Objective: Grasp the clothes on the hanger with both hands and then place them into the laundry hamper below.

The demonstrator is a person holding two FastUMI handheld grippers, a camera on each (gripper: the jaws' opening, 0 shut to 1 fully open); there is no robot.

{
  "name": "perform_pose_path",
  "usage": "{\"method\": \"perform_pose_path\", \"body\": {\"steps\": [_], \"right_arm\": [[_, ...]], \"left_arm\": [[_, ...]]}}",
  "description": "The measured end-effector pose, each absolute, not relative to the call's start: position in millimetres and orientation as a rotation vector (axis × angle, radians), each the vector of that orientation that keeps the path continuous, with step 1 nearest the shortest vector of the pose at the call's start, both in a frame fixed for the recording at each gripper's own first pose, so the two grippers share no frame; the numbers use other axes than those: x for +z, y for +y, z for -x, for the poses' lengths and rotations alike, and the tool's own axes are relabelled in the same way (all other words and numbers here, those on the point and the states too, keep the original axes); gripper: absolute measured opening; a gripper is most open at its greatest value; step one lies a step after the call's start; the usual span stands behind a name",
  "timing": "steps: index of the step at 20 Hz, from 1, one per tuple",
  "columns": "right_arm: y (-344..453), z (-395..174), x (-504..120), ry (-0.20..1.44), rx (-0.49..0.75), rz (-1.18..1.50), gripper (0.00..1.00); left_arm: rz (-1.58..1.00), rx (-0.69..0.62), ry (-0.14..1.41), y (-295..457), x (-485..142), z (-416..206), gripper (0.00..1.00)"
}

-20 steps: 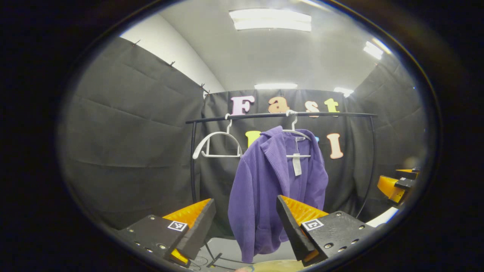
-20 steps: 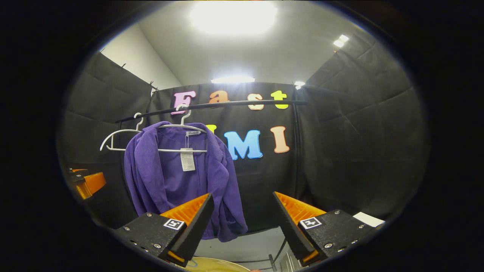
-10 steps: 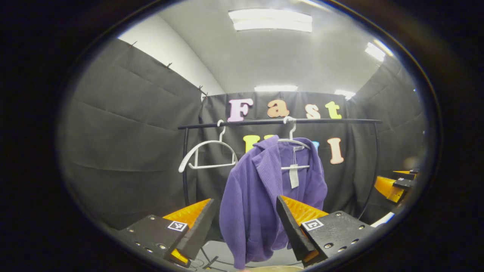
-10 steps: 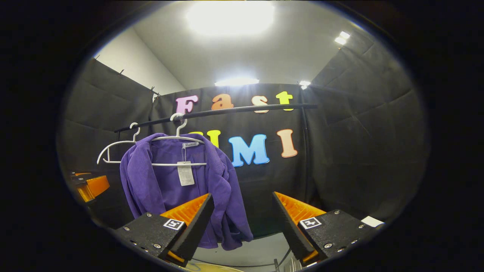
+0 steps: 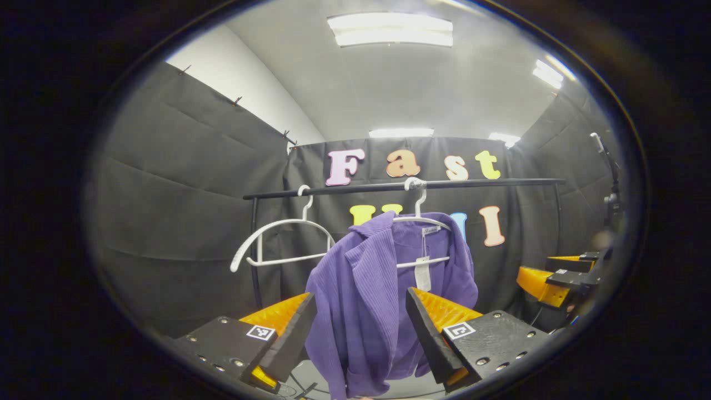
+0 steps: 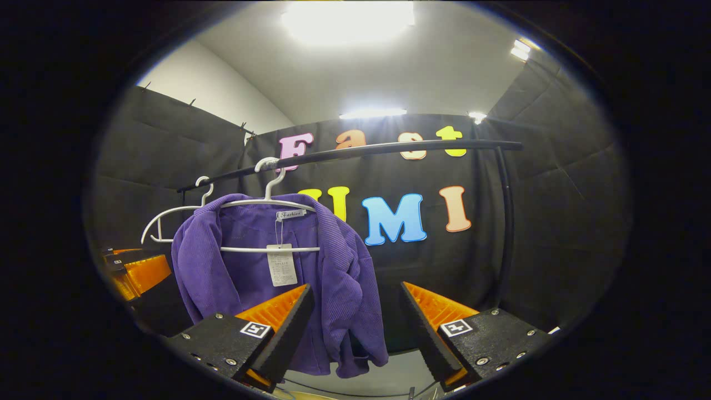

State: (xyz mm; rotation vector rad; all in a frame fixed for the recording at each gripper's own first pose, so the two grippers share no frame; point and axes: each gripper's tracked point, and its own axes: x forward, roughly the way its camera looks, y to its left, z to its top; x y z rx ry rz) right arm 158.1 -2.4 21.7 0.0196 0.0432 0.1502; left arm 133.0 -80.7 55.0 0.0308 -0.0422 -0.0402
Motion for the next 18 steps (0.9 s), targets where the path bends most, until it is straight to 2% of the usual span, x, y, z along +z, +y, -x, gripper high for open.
{"method": "perform_pose_path", "body": {"steps": [9, 10, 14, 15, 18], "right_arm": [[15.5, -224.1, 1.7, 0.084, 0.219, -0.066, 0.95], [17.8, -231.0, -1.0, 0.091, 0.228, -0.072, 0.95], [28.0, -260.2, -17.0, 0.122, 0.265, -0.092, 0.95], [30.2, -267.6, -21.7, 0.129, 0.272, -0.096, 0.95], [37.8, -288.8, -39.1, 0.168, 0.286, -0.124, 0.94]], "left_arm": [[-0.091, -0.025, 0.004, -112.1, 30.6, -194.9, 0.99], [-0.094, -0.02, 0.015, -114.8, 25.1, -201.1, 0.93], [-0.094, 0.033, 0.057, -113.0, 5.0, -221.5, 0.93], [-0.099, 0.046, 0.063, -111.7, 1.5, -224.8, 0.99], [-0.121, 0.082, 0.078, -109.4, -9.3, -237.0, 0.99]]}}
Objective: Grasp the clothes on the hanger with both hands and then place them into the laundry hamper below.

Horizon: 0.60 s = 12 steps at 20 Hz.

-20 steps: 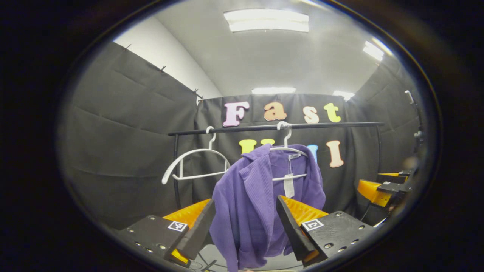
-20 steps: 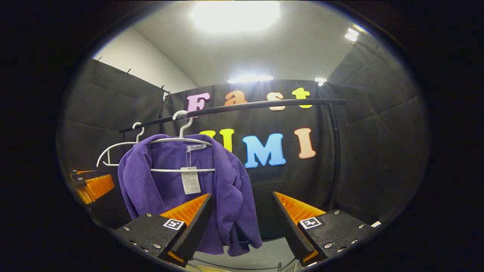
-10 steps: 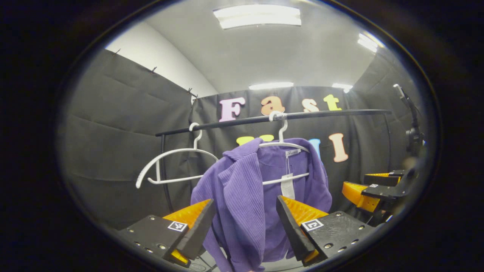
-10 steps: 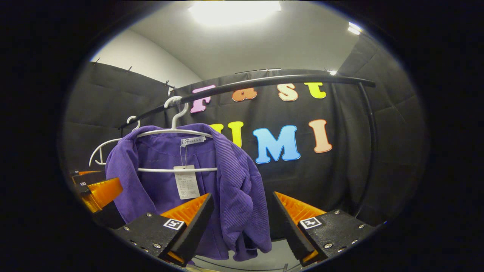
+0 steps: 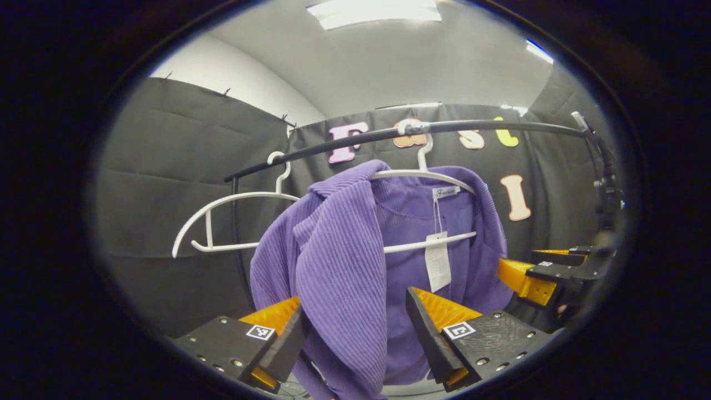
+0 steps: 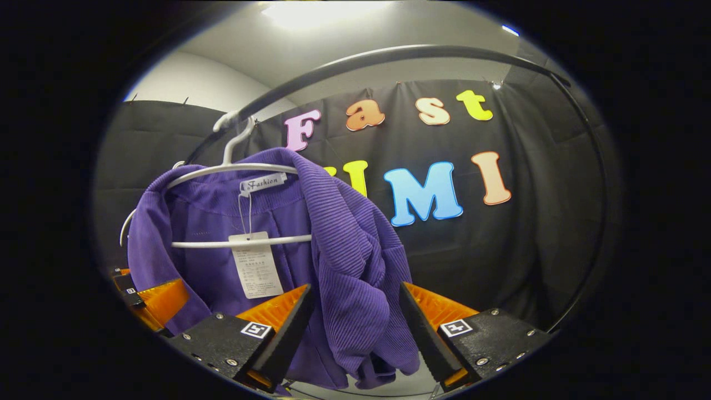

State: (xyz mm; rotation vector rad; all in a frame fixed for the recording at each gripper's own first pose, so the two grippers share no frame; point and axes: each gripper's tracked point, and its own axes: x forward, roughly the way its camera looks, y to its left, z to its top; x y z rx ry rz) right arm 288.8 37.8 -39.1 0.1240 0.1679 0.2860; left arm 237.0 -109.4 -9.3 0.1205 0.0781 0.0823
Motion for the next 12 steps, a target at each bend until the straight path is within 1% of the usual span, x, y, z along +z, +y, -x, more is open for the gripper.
{"method": "perform_pose_path", "body": {"steps": [3, 7, 8, 9, 10, 11, 12], "right_arm": [[48.3, -303.9, -58.4, 0.206, 0.297, -0.14, 0.93], [55.4, -317.5, -64.3, 0.201, 0.287, -0.166, 0.89], [57.7, -319.3, -63.2, 0.199, 0.289, -0.183, 0.84], [62.0, -320.0, -62.1, 0.198, 0.302, -0.201, 0.8], [65.5, -320.2, -61.6, 0.198, 0.315, -0.215, 0.7], [64.9, -321.4, -60.5, 0.196, 0.318, -0.218, 0.6], [63.0, -322.2, -58.9, 0.188, 0.318, -0.211, 0.39]], "left_arm": [[-0.137, 0.124, 0.086, -105.1, -17.5, -245.4, 0.99], [-0.16, 0.173, 0.095, -101.7, -24.6, -251.0, 0.98], [-0.164, 0.181, 0.093, -100.8, -24.9, -250.3, 0.9], [-0.167, 0.177, 0.09, -101.5, -24.9, -251.4, 0.99], [-0.168, 0.197, 0.084, -96.7, -23.7, -250.2, 0.99], [-0.163, 0.207, 0.084, -94.0, -23.2, -251.8, 0.8], [-0.159, 0.219, 0.087, -88.9, -24.6, -250.2, 0.61]]}}
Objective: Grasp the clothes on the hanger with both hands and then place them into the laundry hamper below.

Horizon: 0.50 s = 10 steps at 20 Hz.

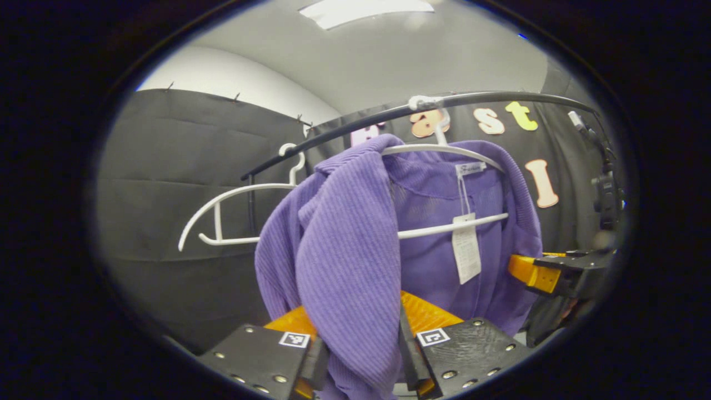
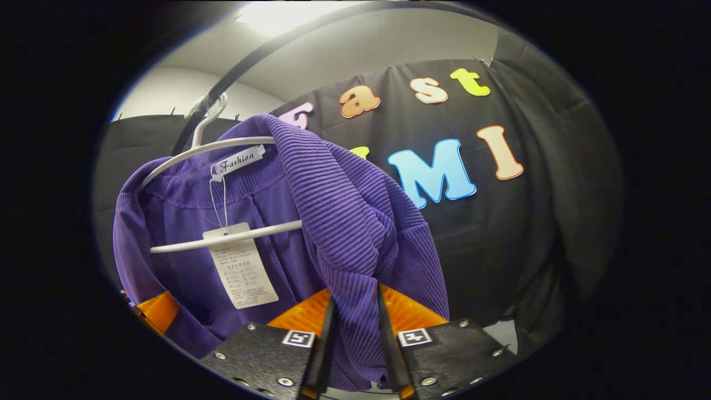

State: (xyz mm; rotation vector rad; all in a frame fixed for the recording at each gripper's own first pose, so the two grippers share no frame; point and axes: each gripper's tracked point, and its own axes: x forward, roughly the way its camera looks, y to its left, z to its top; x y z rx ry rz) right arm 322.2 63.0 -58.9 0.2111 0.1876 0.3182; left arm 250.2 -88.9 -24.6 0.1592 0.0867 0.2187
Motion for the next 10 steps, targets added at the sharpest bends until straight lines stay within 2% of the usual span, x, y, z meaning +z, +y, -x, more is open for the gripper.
{"method": "perform_pose_path", "body": {"steps": [1, 2, 4, 6, 8, 9, 10], "right_arm": [[58.9, -322.5, -55.8, 0.168, 0.306, -0.2, 0.3], [57.2, -322.3, -52.9, 0.155, 0.311, -0.194, 0.12], [57.0, -317.3, -47.2, 0.127, 0.317, -0.187, 0.06], [45.5, -315.7, -29.9, 0.062, 0.286, -0.184, 0.05], [36.4, -313.6, -10.9, 0.0, 0.265, -0.177, 0.05], [32.0, -314.5, -3.9, -0.021, 0.256, -0.169, 0.03], [27.4, -315.5, 3.6, -0.041, 0.246, -0.161, 0.05]], "left_arm": [[-0.154, 0.212, 0.087, -89.1, -23.8, -249.9, 0.43], [-0.145, 0.17, 0.087, -95.5, -23.8, -250.5, 0.43], [-0.147, 0.172, 0.073, -88.4, -18.6, -251.0, 0.25], [-0.155, 0.19, 0.028, -84.7, -4.5, -242.2, 0.1], [-0.153, 0.176, 0.006, -85.3, 7.5, -236.7, 0.1], [-0.152, 0.177, -0.001, -83.0, 13.7, -233.5, 0.01], [-0.149, 0.177, -0.012, -81.3, 20.4, -228.9, 0.01]]}}
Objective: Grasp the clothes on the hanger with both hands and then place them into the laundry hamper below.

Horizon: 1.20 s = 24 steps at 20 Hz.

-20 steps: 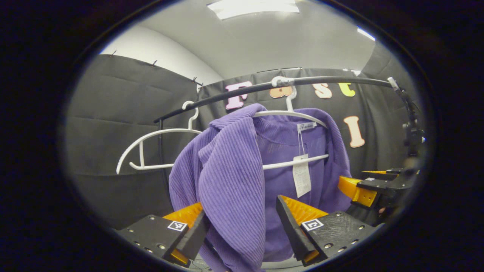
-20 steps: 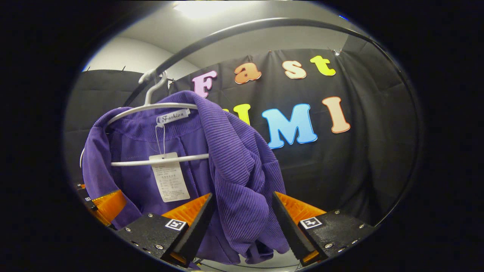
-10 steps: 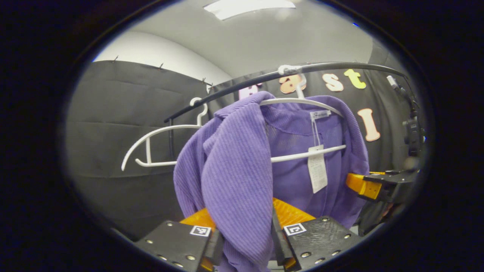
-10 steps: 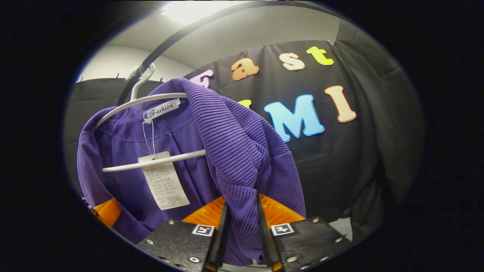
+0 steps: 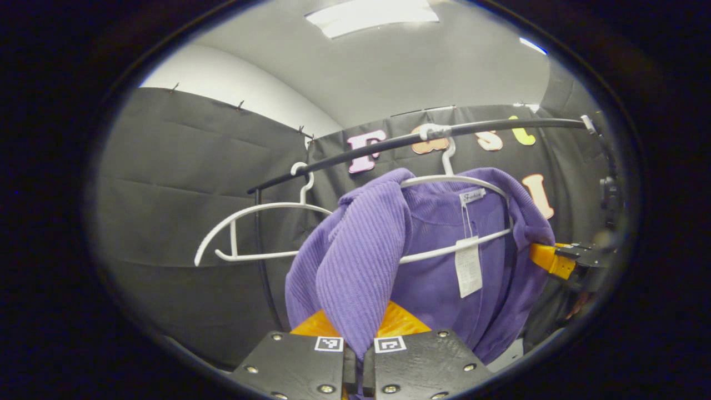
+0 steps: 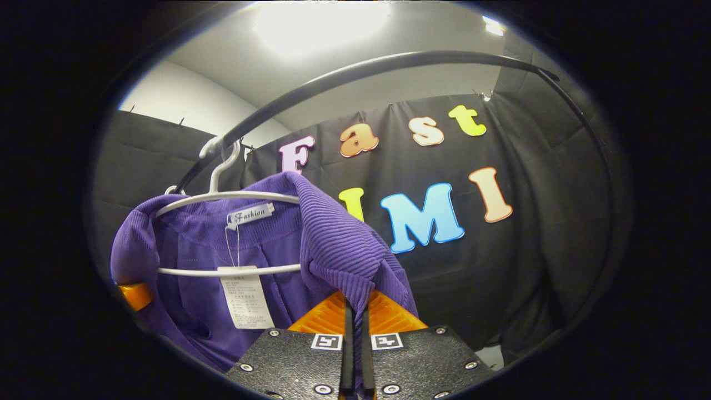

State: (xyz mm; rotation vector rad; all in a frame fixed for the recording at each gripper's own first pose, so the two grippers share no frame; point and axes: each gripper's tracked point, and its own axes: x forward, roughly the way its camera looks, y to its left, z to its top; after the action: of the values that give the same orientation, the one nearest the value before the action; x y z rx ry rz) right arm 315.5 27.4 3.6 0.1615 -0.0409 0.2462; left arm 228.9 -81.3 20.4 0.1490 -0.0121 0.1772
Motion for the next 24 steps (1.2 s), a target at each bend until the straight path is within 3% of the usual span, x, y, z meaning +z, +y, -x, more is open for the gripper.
{"method": "perform_pose_path", "body": {"steps": [1, 2, 3, 9, 11, 13, 16, 18, 24], "right_arm": [[22.1, -316.1, 11.7, -0.06, 0.236, -0.158, 0.05], [16.7, -316.4, 19.5, -0.079, 0.225, -0.154, 0.03], [11.3, -317.2, 26.0, -0.093, 0.213, -0.152, 0.05], [-18.8, -338.1, 61.2, -0.176, 0.151, -0.137, 0.05], [-26.6, -349.2, 69.6, -0.193, 0.135, -0.133, 0.05], [-32.1, -356.3, 75.5, -0.208, 0.124, -0.126, 0.05], [-34.0, -360.0, 80.1, -0.212, 0.127, -0.127, 0.05], [-37.7, -367.2, 76.7, -0.21, 0.125, -0.135, 0.05], [-29.7, -388.8, 60.9, -0.199, 0.148, -0.125, 0.05]], "left_arm": [[-0.146, 0.178, -0.026, -79.5, 29.4, -224.0, 0.05], [-0.147, 0.179, -0.045, -76.6, 38.5, -219.1, 0.01], [-0.154, 0.185, -0.063, -72.5, 49.2, -214.4, 0.05], [-0.155, 0.241, -0.123, -47.6, 98.7, -206.2, 0.1], [-0.156, 0.261, -0.127, -32.1, 109.7, -213.0, 0.05], [-0.156, 0.242, -0.131, -25.6, 116.4, -219.1, 0.1], [-0.199, 0.235, -0.138, -13.1, 129.9, -220.2, 0.05], [-0.212, 0.244, -0.138, -2.6, 136.2, -224.2, 0.1], [-0.19, 0.249, -0.146, 33.1, 155.3, -232.1, 0.1]]}}
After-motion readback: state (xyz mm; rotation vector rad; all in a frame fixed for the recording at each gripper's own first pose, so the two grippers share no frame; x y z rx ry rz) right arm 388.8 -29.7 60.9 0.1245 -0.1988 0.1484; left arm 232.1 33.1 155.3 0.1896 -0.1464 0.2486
